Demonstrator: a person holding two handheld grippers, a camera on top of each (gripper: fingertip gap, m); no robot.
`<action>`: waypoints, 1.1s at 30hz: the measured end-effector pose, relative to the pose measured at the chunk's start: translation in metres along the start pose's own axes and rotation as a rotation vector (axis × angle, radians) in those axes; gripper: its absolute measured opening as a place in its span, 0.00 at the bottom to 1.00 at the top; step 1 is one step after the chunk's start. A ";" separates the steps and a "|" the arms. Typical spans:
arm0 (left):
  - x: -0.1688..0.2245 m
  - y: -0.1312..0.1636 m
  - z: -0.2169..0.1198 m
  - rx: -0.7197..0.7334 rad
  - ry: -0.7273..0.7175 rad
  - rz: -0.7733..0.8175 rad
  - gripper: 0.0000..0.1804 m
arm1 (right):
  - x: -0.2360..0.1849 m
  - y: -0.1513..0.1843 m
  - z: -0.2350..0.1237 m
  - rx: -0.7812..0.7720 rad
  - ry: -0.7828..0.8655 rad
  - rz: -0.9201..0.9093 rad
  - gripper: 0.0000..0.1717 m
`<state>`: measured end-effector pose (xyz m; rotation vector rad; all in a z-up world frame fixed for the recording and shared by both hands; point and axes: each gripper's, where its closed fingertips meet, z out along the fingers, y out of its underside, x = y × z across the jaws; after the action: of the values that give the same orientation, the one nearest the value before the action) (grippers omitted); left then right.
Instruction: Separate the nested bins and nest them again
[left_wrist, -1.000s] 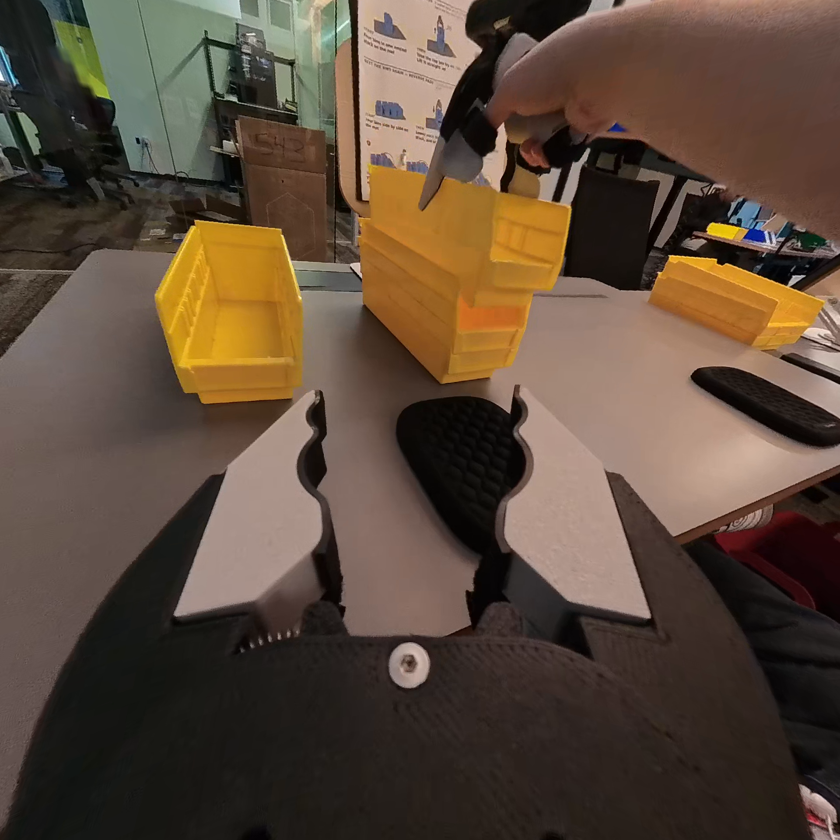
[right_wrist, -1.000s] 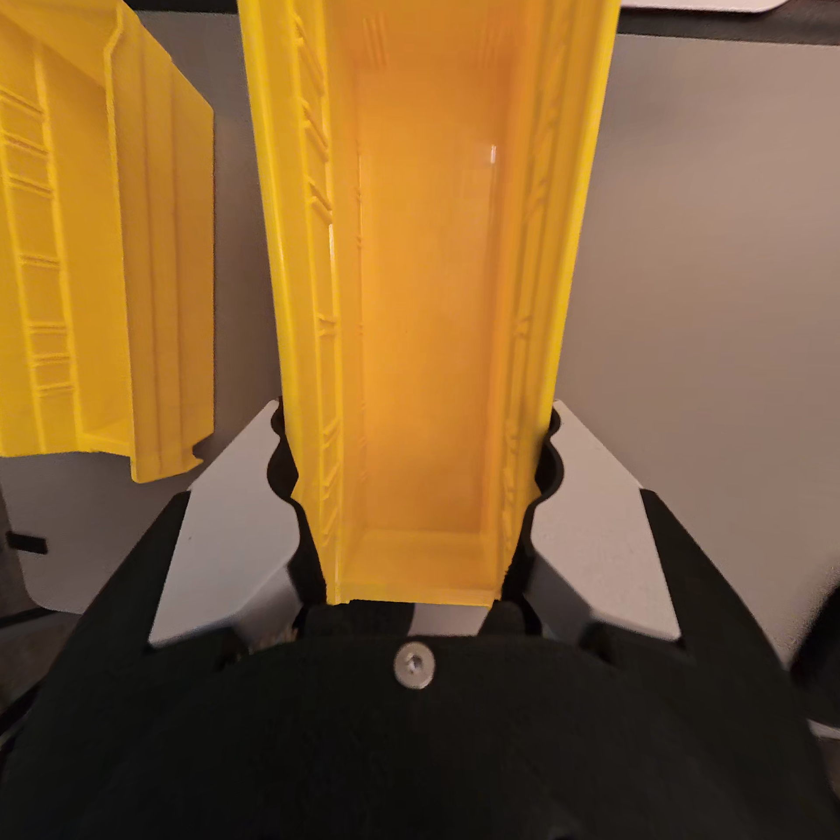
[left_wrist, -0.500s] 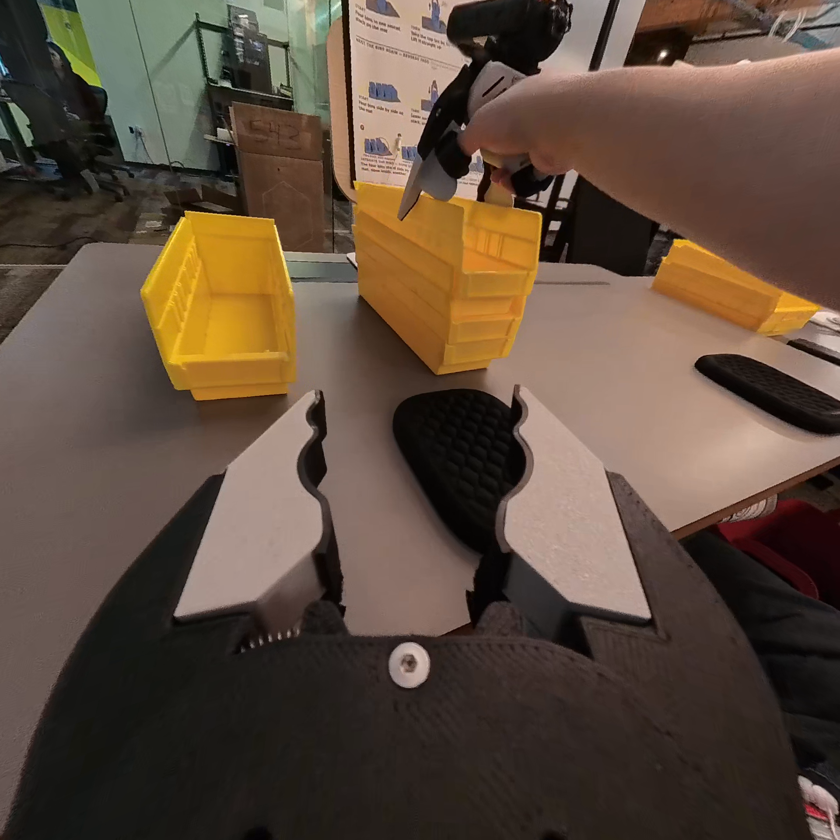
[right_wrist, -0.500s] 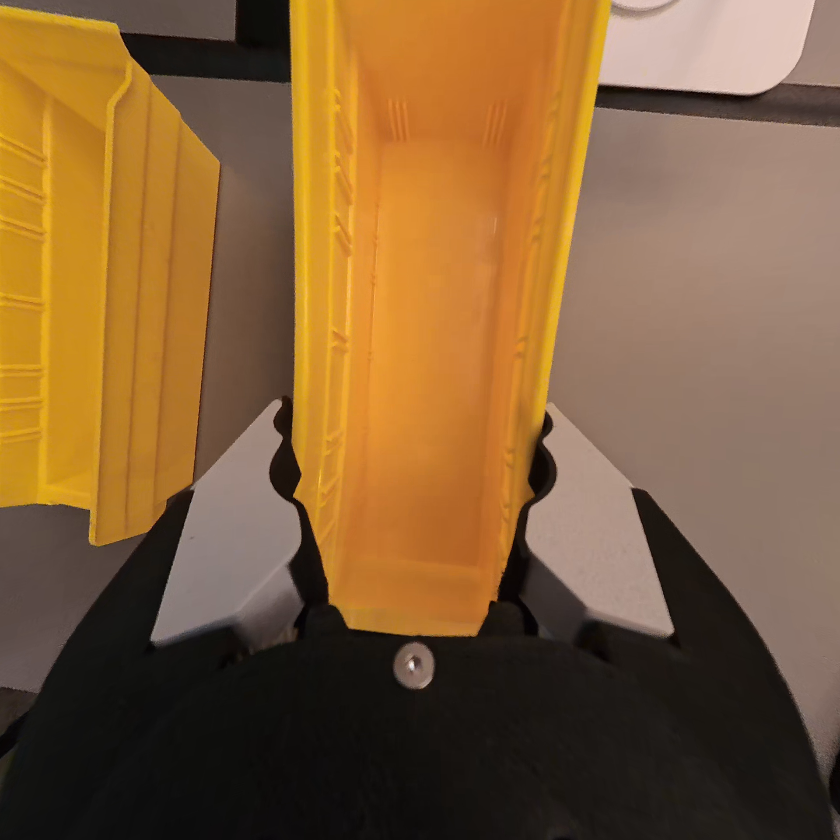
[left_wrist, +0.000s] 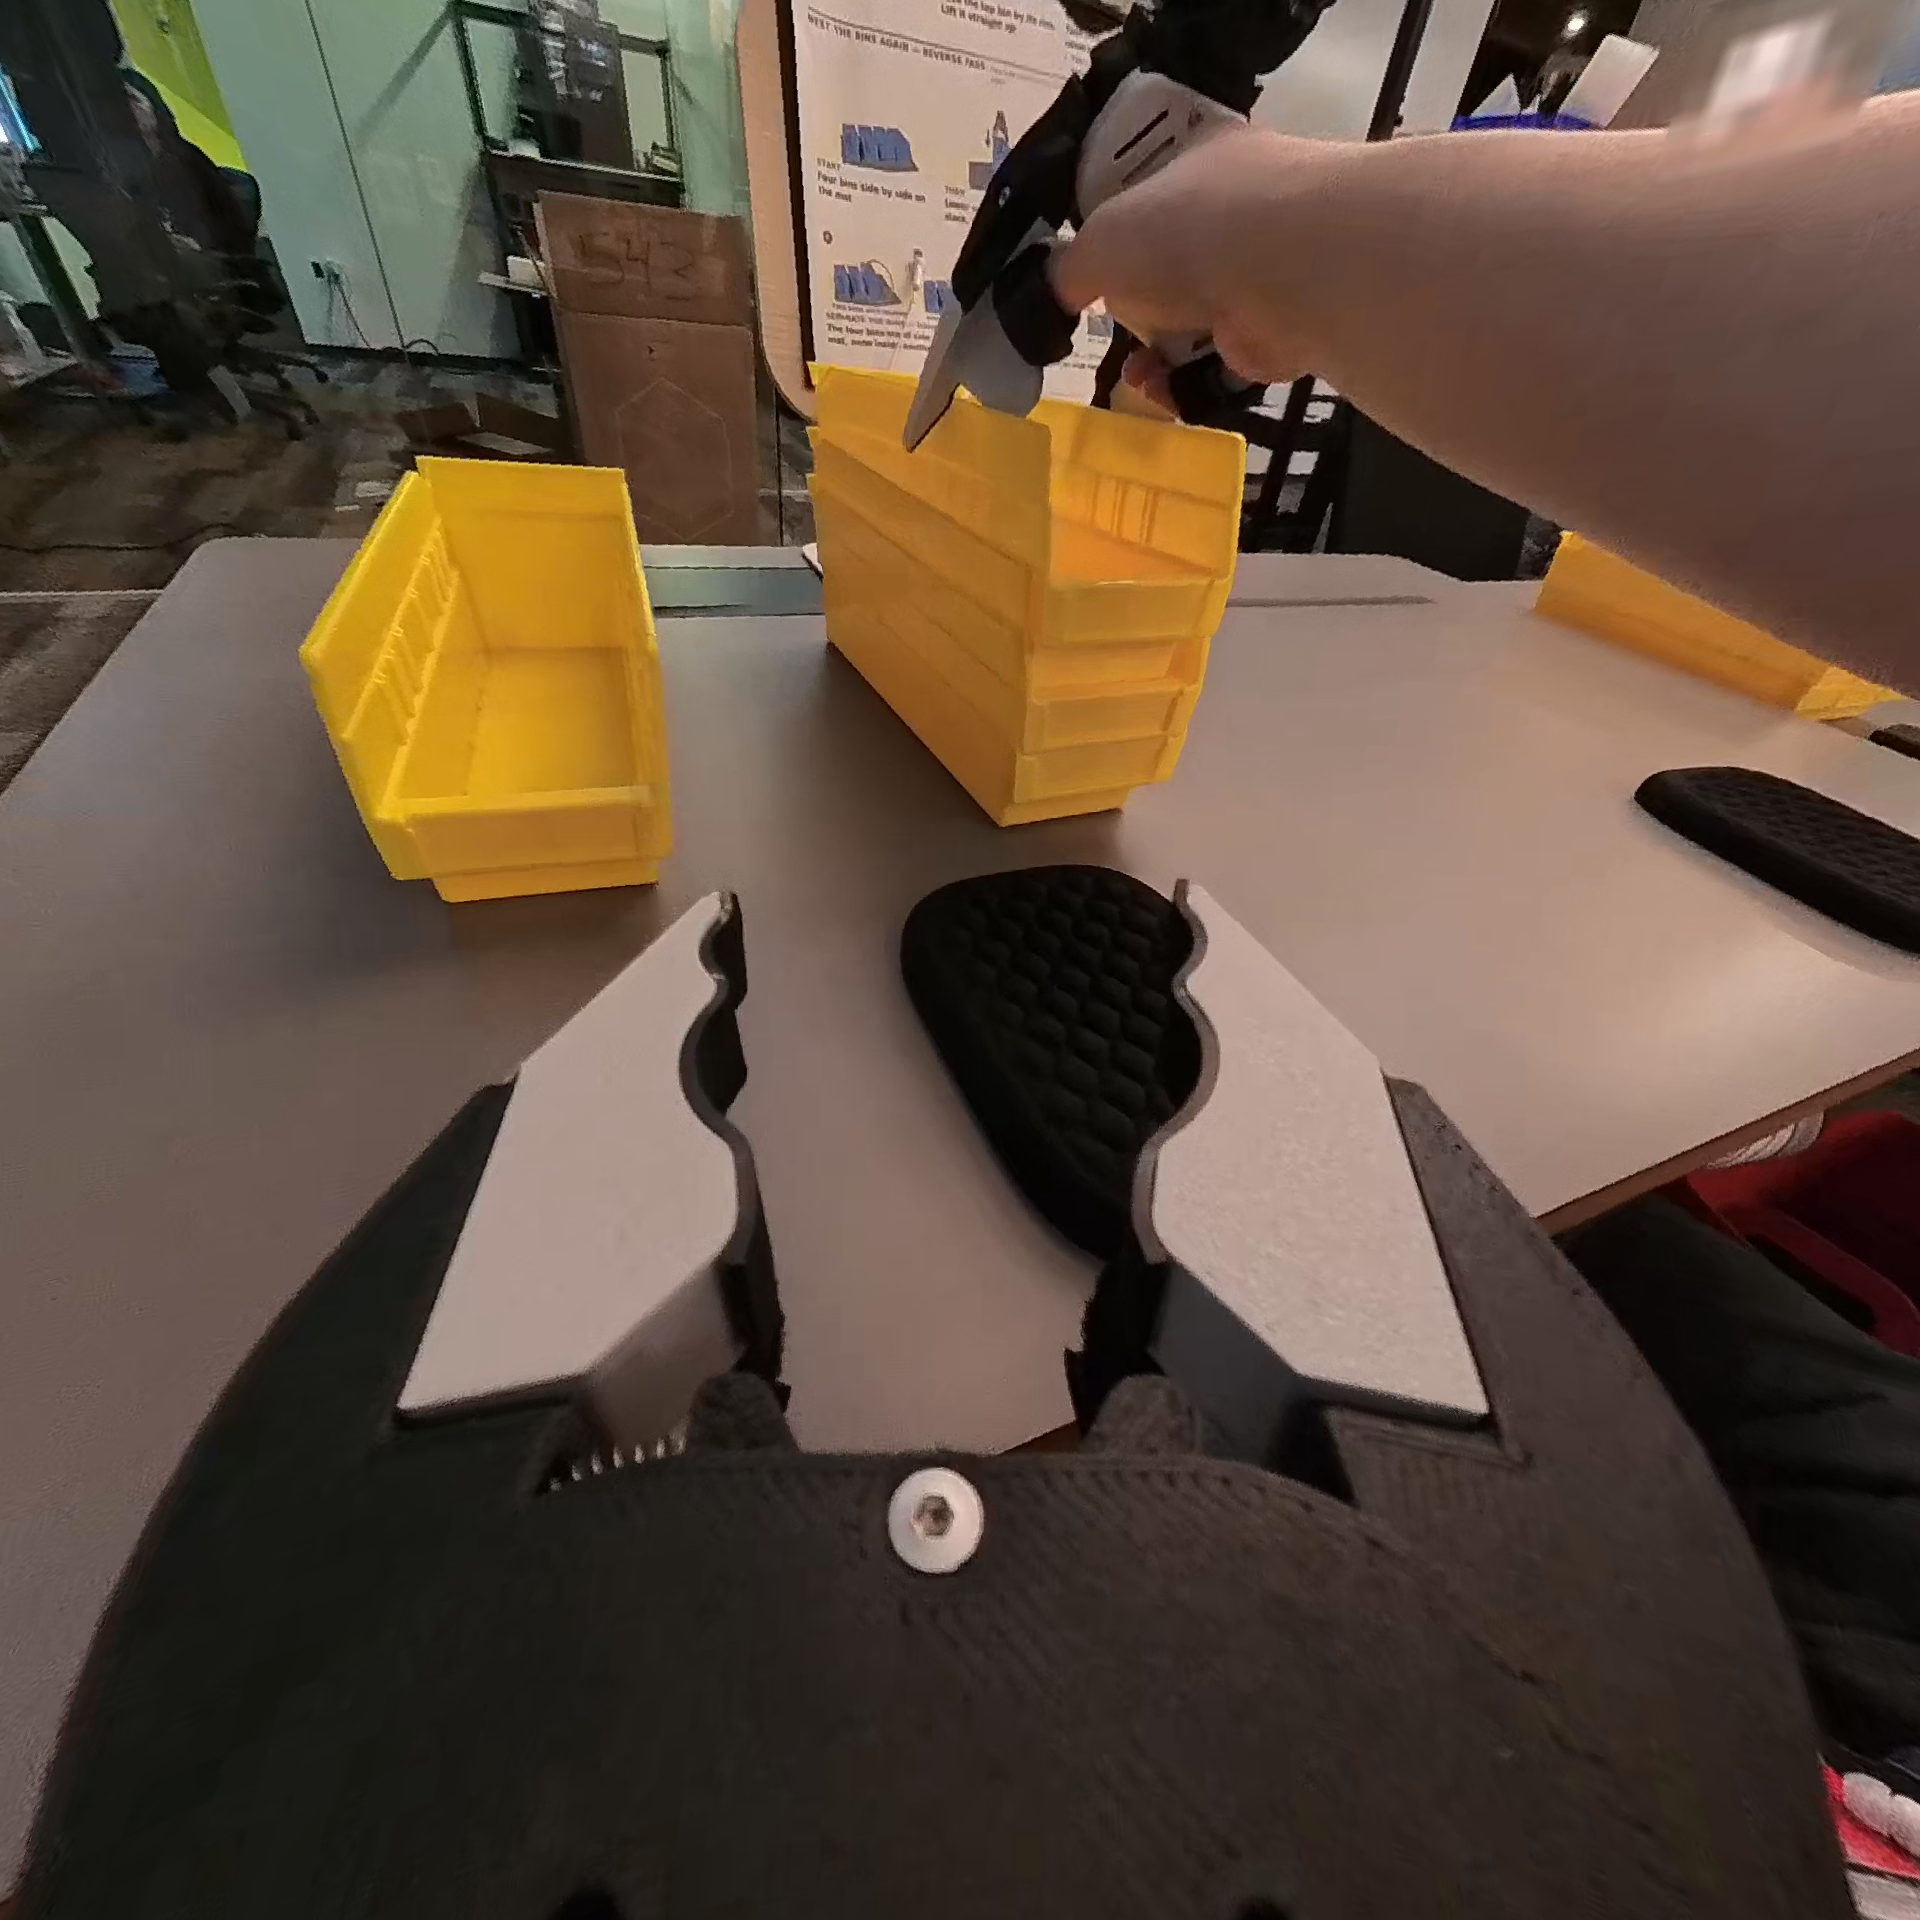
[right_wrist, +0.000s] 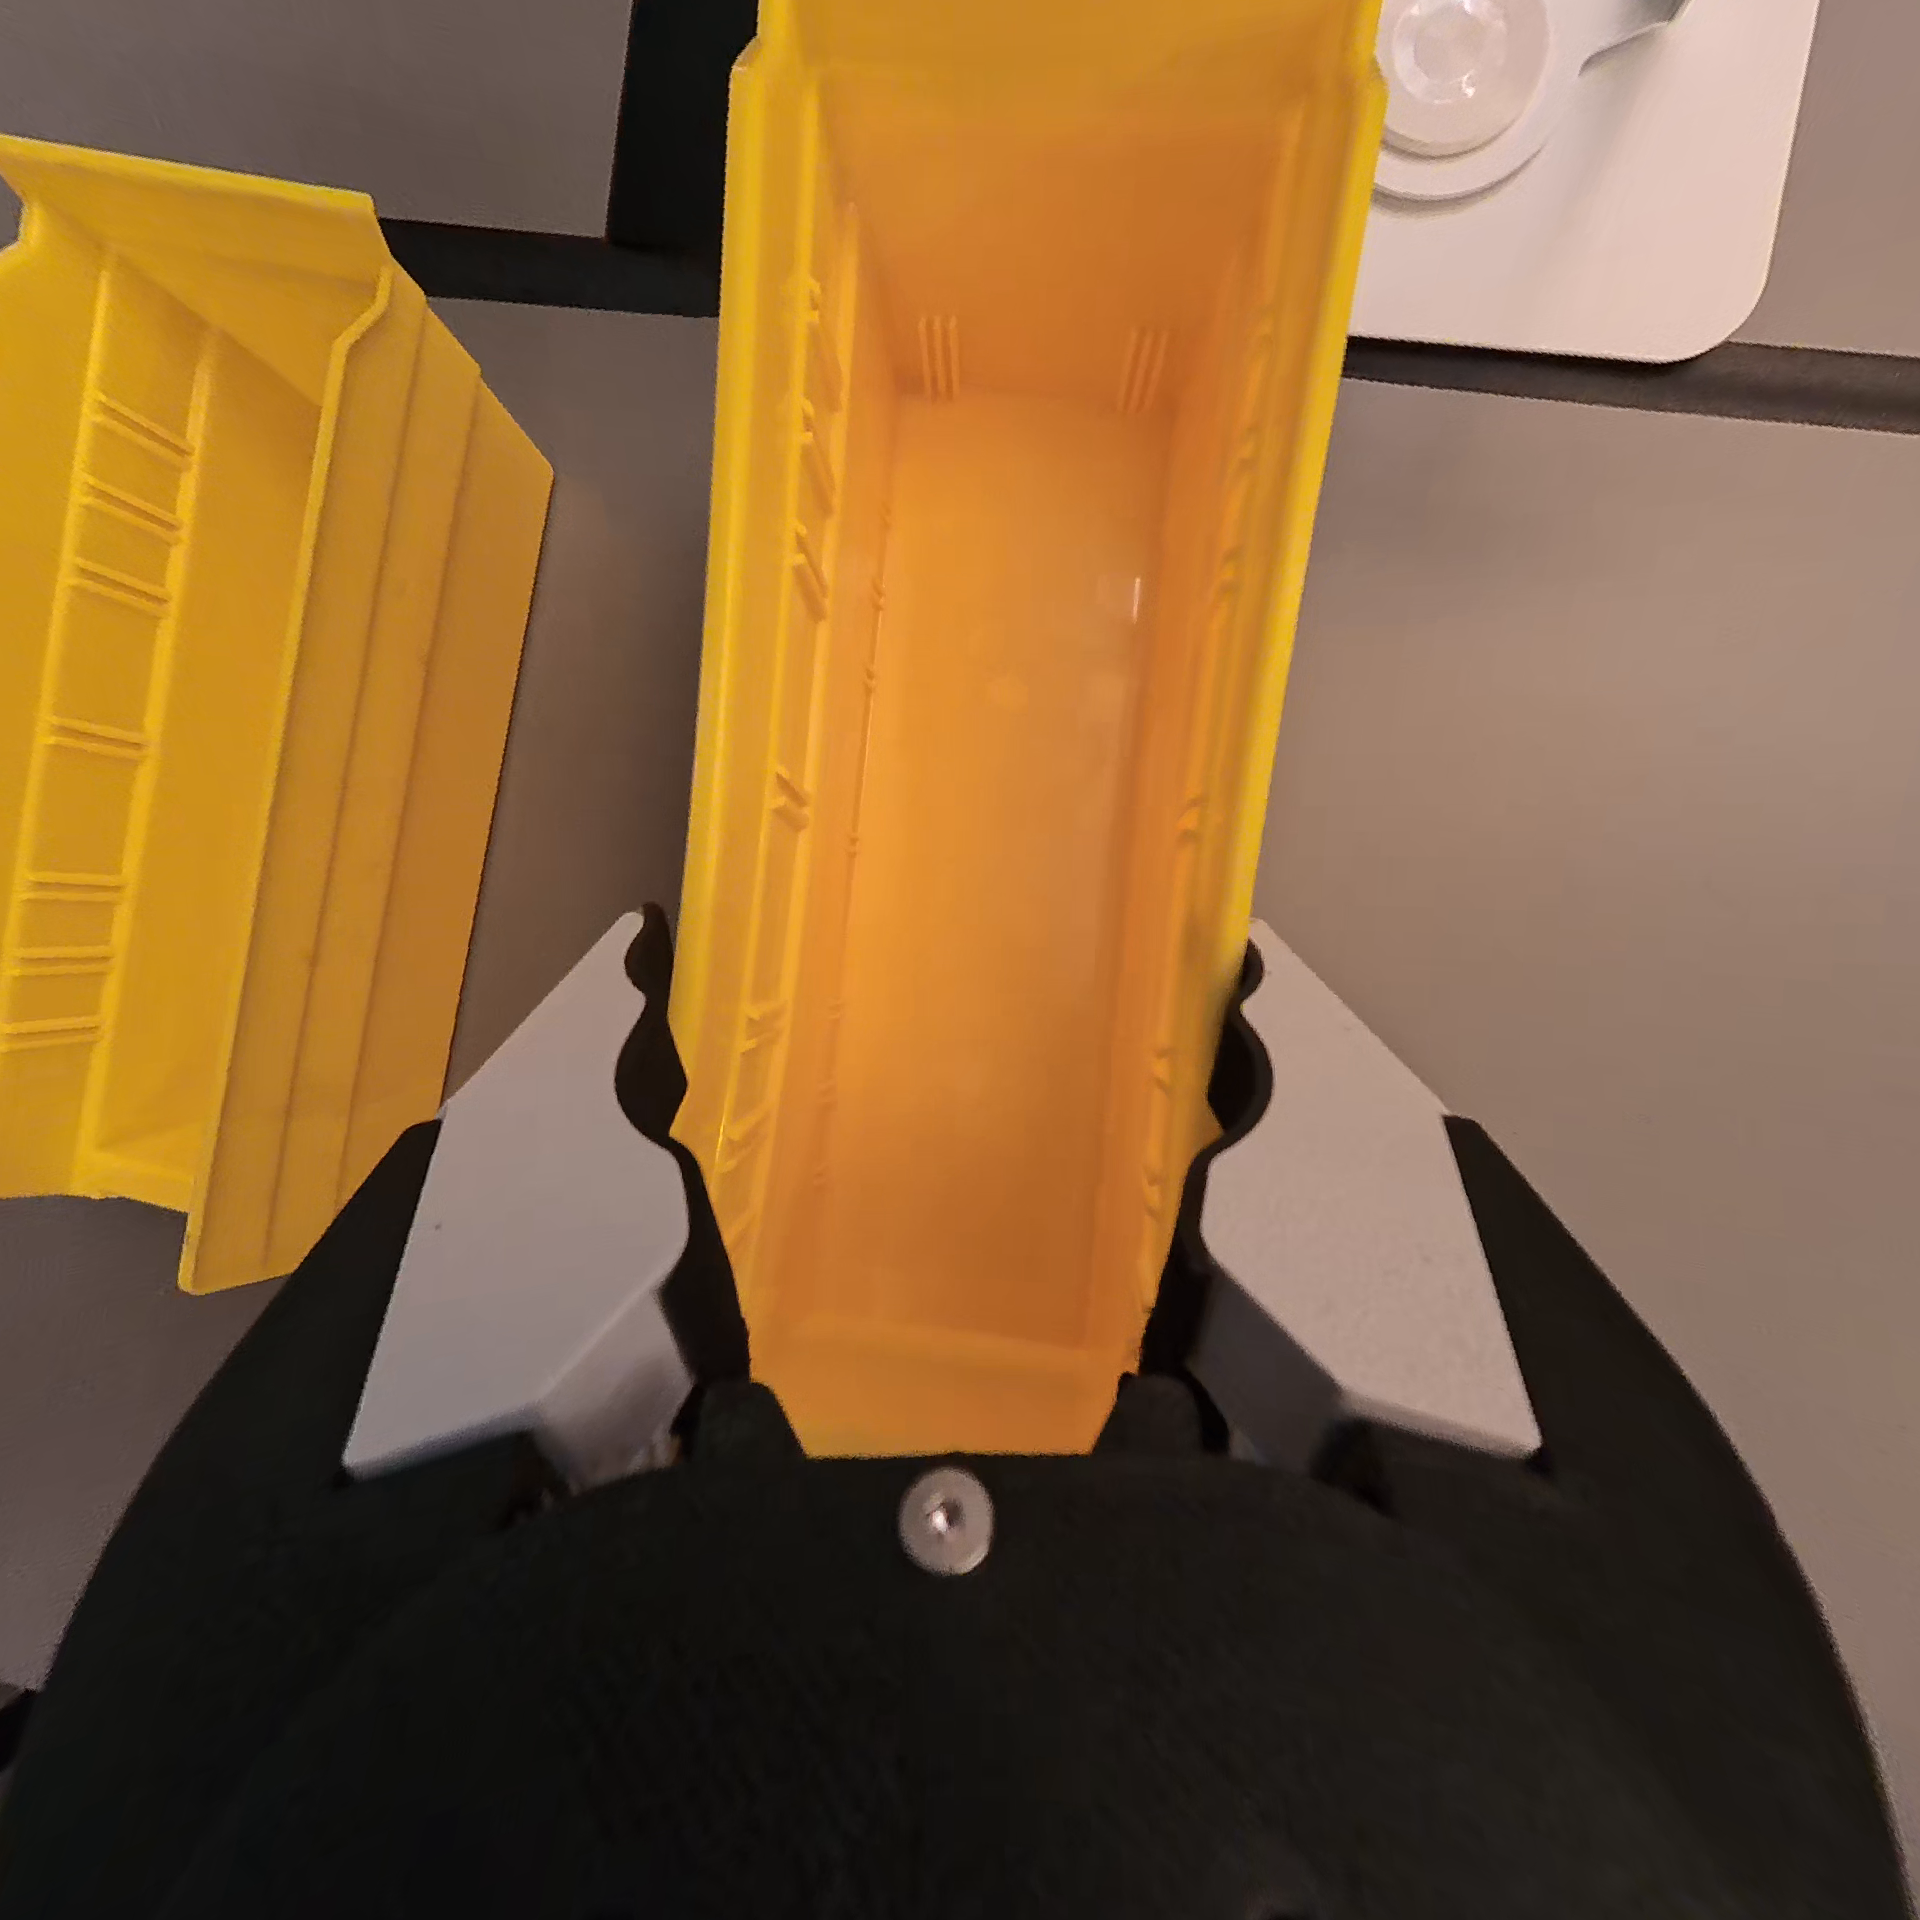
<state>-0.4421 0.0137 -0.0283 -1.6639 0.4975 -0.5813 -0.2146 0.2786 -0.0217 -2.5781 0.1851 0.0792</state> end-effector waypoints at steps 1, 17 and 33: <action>0.001 0.001 0.001 -0.008 -0.002 0.006 0.45 | 0.000 0.000 0.000 0.006 -0.003 -0.001 0.61; 0.018 0.007 0.004 -0.036 0.023 0.028 0.45 | 0.001 -0.005 0.001 0.035 -0.022 -0.011 0.59; 0.023 -0.002 -0.002 0.005 0.055 0.006 0.45 | -0.002 -0.010 -0.003 0.064 -0.008 -0.013 0.60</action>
<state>-0.4257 -0.0012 -0.0237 -1.6448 0.5407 -0.6245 -0.2150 0.2856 -0.0139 -2.5150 0.1658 0.0775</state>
